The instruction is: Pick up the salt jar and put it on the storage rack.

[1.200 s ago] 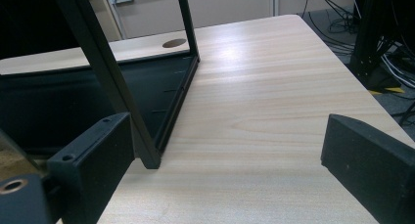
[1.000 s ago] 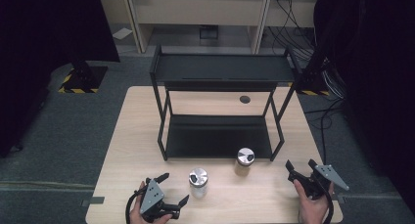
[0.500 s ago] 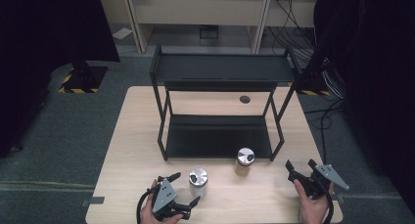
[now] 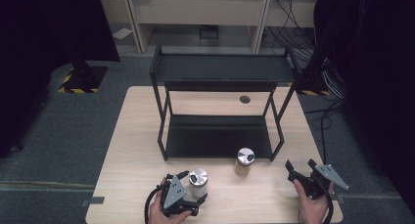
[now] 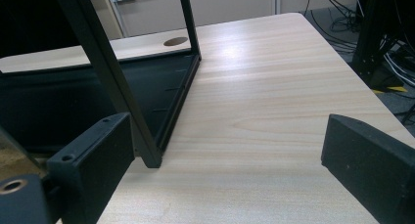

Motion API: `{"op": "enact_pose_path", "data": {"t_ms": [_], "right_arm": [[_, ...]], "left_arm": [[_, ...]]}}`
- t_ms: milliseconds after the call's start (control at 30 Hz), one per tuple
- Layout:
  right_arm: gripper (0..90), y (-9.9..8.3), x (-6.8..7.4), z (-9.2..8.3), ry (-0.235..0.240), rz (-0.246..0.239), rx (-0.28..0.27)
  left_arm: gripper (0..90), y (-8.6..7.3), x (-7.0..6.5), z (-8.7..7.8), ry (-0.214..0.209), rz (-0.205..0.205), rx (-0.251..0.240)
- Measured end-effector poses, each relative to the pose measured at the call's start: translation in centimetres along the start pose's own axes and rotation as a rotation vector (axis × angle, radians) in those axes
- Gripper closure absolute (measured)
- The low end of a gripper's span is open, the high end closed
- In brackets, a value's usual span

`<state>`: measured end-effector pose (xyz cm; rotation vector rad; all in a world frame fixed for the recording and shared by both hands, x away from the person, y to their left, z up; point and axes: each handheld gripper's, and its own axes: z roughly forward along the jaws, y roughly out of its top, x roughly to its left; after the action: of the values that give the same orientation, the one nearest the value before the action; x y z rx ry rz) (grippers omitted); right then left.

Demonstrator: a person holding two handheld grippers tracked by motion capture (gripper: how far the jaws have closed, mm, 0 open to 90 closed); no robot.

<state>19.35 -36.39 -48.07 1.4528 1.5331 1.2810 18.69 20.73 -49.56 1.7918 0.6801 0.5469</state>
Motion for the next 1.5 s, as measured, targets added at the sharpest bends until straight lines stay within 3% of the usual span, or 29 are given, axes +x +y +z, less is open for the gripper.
{"op": "enact_pose_path", "data": {"t_ms": [400,600,1033,1133,1500], "right_arm": [[5.7,0.0,0.0,0.0,0.000,-0.004,0.000],[5.8,0.0,0.1,0.0,0.000,-0.006,0.000],[5.8,0.0,0.1,0.0,-0.001,-0.012,0.002],[5.8,0.0,0.1,0.0,-0.001,-0.010,0.002],[5.9,0.0,0.1,0.0,0.000,-0.007,0.001]], "left_arm": [[19.5,0.7,-0.2,1.0,0.019,0.014,0.023],[28.4,0.9,-0.1,1.3,0.003,0.022,0.029],[29.6,0.8,0.0,1.2,-0.003,0.005,0.024],[29.8,1.0,-0.1,1.1,0.001,0.020,0.026],[30.0,2.2,0.1,-0.5,0.035,0.001,-0.056]]}}
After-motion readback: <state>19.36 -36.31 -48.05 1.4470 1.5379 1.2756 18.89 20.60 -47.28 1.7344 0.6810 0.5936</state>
